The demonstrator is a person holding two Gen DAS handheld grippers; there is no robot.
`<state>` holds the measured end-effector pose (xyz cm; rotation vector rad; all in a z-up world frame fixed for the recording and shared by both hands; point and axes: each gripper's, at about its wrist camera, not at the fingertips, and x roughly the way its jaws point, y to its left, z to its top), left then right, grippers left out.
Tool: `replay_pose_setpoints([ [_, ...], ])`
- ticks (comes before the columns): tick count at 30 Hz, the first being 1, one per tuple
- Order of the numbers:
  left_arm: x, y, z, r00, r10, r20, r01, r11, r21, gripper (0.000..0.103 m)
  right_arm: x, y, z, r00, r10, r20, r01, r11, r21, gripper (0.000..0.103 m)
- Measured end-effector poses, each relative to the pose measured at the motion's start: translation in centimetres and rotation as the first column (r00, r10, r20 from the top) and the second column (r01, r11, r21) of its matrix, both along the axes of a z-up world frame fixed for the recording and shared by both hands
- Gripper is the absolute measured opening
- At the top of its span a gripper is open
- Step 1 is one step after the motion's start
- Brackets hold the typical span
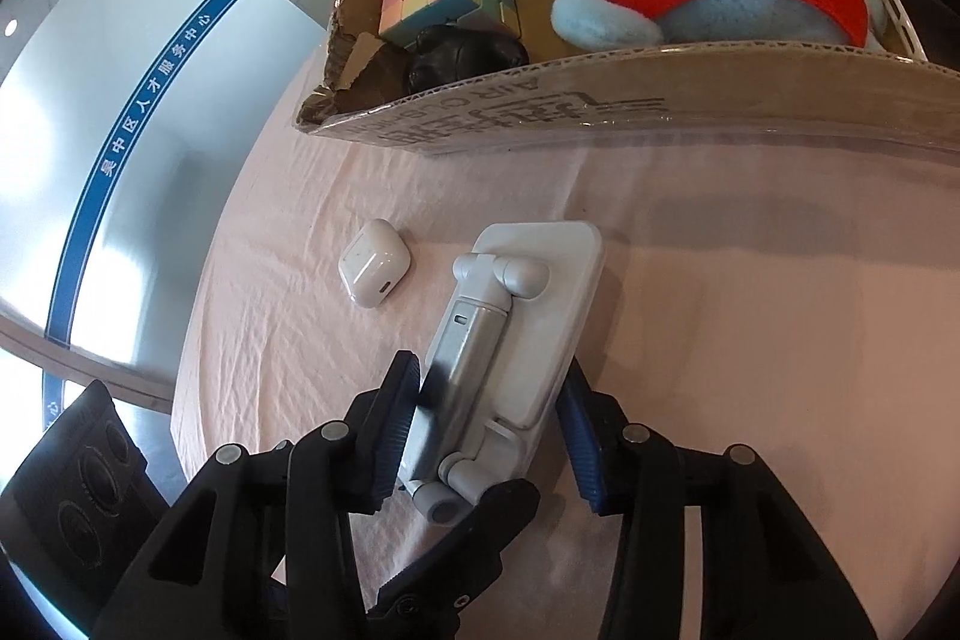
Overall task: Organize objects
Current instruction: 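Carry the phone stand with the right tool over the cardboard box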
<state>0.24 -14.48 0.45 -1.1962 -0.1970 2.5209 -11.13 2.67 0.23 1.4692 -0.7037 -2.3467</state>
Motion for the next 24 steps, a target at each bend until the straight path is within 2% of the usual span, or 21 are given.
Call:
replay_pose_setpoints([
  [4, 0.7, 1.0, 2.4, 0.998, -0.003, -0.06, 0.001, 1.0, -0.031, 0.065, 1.4, 1.6, 1.6, 0.998, -0.009, -0.058, 0.007, 0.999, -0.036, 0.044],
  [9, 0.7, 2.3, 5.7, 0.993, -0.021, -0.118, 0.016, 0.999, -0.042, 0.065, 2.7, 2.3, 5.8, 0.987, -0.009, -0.16, 0.008, 1.0, -0.005, 0.044],
  [17, -1.8, 6.0, 10.5, 0.978, -0.048, -0.202, 0.033, 0.996, -0.08, 0.065, 2.6, 6.0, 11.1, 0.961, 0.003, -0.275, 0.003, 1.0, 0.023, 0.044],
  [24, -4.8, 9.1, 15.2, 0.957, -0.078, -0.279, 0.051, 0.993, -0.102, 0.065, 1.4, 9.6, 16.5, 0.927, -0.004, -0.376, 0.021, 0.999, 0.039, 0.044],
])
